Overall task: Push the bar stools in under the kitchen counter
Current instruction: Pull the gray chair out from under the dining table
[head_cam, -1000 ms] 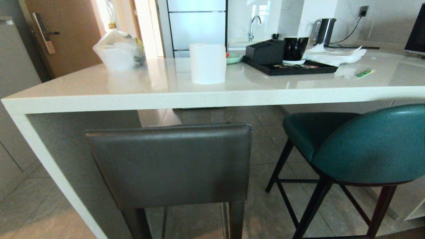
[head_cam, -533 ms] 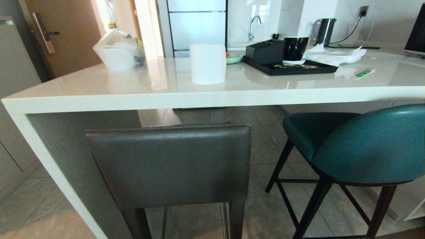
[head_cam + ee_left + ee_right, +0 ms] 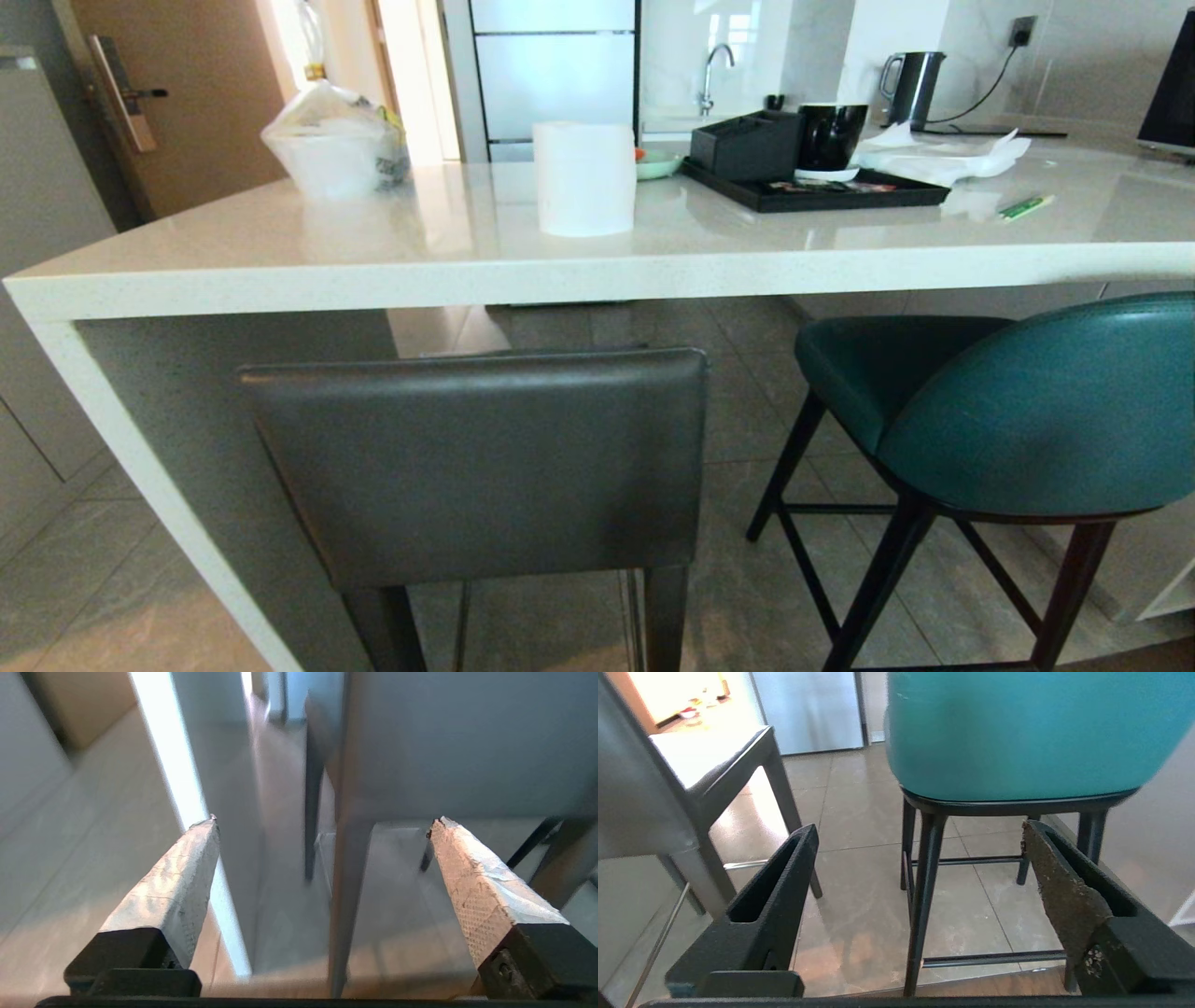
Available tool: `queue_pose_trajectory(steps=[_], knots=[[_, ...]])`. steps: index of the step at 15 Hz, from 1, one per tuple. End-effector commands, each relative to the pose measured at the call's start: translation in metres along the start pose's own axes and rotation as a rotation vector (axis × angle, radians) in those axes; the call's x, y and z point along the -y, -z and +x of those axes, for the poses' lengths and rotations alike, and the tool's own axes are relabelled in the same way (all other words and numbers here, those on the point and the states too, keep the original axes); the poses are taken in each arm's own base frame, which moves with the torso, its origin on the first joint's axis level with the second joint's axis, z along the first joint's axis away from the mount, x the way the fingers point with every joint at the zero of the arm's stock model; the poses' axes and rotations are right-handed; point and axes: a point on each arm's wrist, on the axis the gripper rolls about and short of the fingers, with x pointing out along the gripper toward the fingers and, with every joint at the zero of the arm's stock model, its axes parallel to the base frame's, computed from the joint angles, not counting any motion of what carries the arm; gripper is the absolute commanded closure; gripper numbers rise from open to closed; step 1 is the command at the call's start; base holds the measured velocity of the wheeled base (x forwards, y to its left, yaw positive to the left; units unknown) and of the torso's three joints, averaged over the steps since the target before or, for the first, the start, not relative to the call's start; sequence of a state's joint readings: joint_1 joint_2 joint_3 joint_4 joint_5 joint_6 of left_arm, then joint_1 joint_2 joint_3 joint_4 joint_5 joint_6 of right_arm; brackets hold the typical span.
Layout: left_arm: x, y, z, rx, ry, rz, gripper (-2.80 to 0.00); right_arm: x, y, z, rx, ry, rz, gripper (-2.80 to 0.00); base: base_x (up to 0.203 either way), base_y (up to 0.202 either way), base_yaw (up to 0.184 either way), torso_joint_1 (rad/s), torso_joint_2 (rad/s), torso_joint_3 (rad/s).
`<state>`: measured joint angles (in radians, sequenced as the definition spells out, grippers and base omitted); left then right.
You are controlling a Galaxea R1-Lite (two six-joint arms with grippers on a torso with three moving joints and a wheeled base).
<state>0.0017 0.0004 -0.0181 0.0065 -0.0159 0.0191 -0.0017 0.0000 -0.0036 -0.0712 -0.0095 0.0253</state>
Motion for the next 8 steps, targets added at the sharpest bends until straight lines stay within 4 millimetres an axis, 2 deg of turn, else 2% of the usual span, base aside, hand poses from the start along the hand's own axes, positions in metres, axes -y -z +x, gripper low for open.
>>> queue_pose_trajectory(steps=[1,2,3,4,8], knots=[[0.0,-0.02,-0.006,0.08,0.023,-0.01,-2.8,-0.001,-0.015,-0.004,0.05,-0.013,0.013,-2.8,0.0,0.0,0.0,0.0,0.0,0.0],[0.001,-0.04,-0.013,0.122,0.076,-0.038,-2.8,-0.002,-0.027,-0.007,0.063,-0.061,0.05,-2.8,0.0,0.0,0.0,0.0,0.0,0.0],[0.002,-0.053,-0.015,0.099,0.141,-0.058,-2.8,-0.004,-0.027,-0.007,0.012,-0.145,0.068,-2.8,0.0,0.0,0.0,0.0,0.0,0.0],[0.003,-0.06,-0.008,0.034,0.189,-0.074,-2.8,-0.005,-0.028,-0.003,-0.037,-0.182,0.079,-2.8,0.0,0.0,0.0,0.0,0.0,0.0],[0.005,-0.082,0.044,-0.139,0.351,-0.134,-2.8,-0.007,-0.044,0.024,-0.134,-0.277,0.1,-2.8,0.0,0.0,0.0,0.0,0.0,0.0]])
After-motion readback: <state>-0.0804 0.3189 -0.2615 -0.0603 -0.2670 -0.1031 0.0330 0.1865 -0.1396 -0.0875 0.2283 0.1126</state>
